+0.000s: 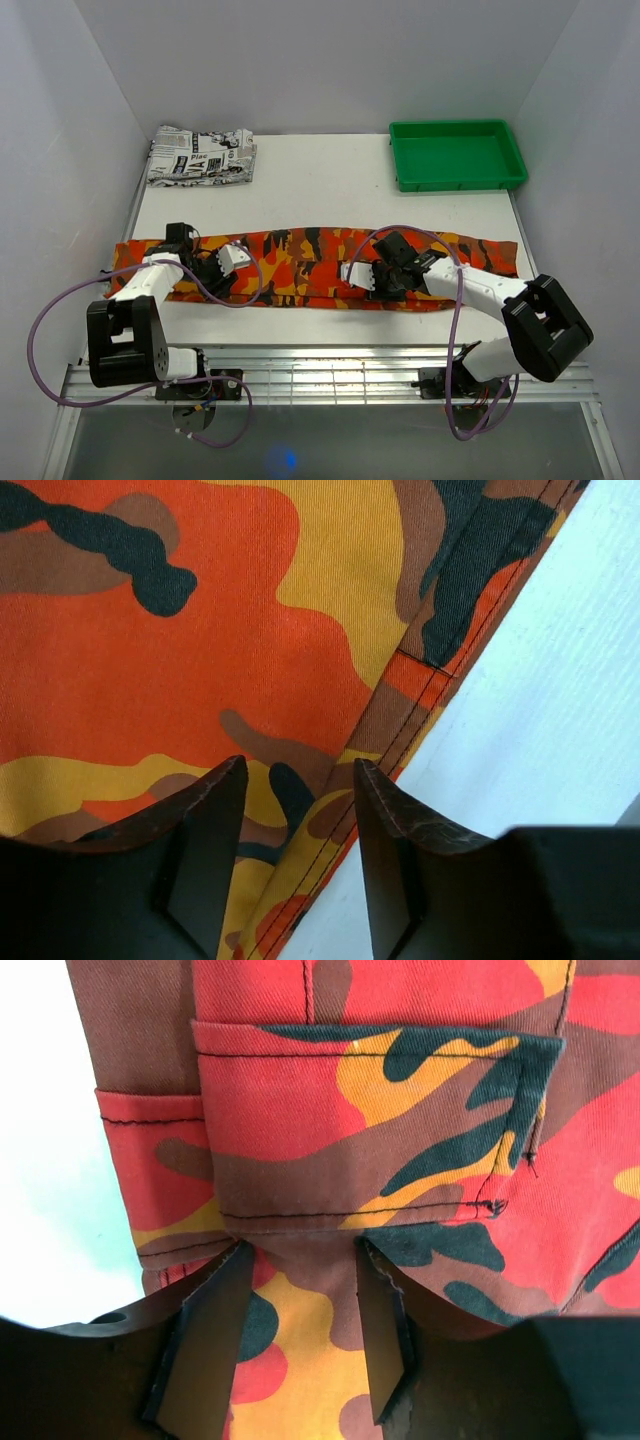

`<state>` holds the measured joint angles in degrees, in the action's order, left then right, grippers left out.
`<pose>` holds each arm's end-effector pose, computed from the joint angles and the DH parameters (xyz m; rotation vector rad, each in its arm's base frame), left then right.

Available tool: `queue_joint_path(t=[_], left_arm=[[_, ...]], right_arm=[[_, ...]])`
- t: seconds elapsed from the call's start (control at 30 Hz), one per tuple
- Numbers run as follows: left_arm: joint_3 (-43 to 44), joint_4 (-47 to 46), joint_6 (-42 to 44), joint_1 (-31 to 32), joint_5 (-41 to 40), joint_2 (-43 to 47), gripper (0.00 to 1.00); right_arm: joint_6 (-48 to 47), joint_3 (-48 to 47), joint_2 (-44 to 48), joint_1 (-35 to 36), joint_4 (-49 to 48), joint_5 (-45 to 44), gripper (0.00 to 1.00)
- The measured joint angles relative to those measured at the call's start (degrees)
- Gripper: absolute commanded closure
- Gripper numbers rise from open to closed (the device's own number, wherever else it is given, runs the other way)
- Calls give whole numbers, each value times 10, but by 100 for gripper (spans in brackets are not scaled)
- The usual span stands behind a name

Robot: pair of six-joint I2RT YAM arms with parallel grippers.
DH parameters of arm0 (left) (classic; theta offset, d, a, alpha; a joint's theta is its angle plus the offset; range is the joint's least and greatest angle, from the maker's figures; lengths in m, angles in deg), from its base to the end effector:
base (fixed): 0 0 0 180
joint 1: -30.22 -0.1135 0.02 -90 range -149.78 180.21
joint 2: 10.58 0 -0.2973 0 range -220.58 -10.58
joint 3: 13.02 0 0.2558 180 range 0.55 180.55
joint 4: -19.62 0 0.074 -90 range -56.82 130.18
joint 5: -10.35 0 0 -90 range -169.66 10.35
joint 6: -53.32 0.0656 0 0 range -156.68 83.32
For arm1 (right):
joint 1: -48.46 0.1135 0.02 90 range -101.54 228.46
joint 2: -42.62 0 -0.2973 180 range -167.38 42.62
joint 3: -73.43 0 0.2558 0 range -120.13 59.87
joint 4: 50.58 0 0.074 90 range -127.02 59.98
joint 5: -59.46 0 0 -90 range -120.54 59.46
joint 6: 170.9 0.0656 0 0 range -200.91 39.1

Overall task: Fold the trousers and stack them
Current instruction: Fold the trousers

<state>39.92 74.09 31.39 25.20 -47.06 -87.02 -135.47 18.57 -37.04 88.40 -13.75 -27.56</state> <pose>0.2141 -0.0167 0.1741 1.4294 2.1769 -0.4480 0.2011 0.1728 0.1759 -1.9535 1.7818 -0.0169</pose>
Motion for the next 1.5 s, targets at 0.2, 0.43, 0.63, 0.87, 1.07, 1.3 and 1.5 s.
queue_joint_path(t=[0.2,0.43,0.63,0.87,1.07,1.3,1.5], left_arm=[[0,-18,-4,3,-5,-4,72],[0,-24,-4,3,-8,-11,100],[0,-12,-4,3,0,-11,100],[14,9,-6,3,14,-11,100],[30,26,-4,3,26,-2,82],[23,37,14,3,32,16,55],[15,24,16,7,31,20,52]], right_arm=[[5,10,0,4,-29,-24,61],[5,18,10,4,-37,-44,92],[6,17,52,4,-22,-31,92],[5,-5,57,3,12,3,92],[1,-16,66,0,34,23,92],[7,-46,89,-24,54,55,92],[14,-59,87,-59,56,84,92]])
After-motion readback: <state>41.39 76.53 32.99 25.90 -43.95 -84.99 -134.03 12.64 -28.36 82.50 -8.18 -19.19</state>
